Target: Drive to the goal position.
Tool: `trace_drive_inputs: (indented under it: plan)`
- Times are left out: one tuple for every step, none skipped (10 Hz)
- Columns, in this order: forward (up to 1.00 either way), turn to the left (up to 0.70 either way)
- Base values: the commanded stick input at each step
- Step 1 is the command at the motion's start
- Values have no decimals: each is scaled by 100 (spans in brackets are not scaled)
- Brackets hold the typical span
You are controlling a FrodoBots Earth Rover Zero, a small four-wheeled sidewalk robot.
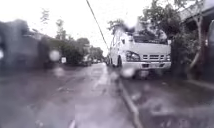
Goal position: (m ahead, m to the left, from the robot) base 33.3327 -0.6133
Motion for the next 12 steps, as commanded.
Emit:
trace_drive_inputs:
  plan:
    - [100, 0]
    - [100, 0]
    - [100, 0]
    - [100, 0]
    - [100, 0]
    - [100, 0]
    - [100, 0]
    - [100, 0]
    - [100, 0]
    - [100, -21]
    - [100, -27]
    - [100, -15]
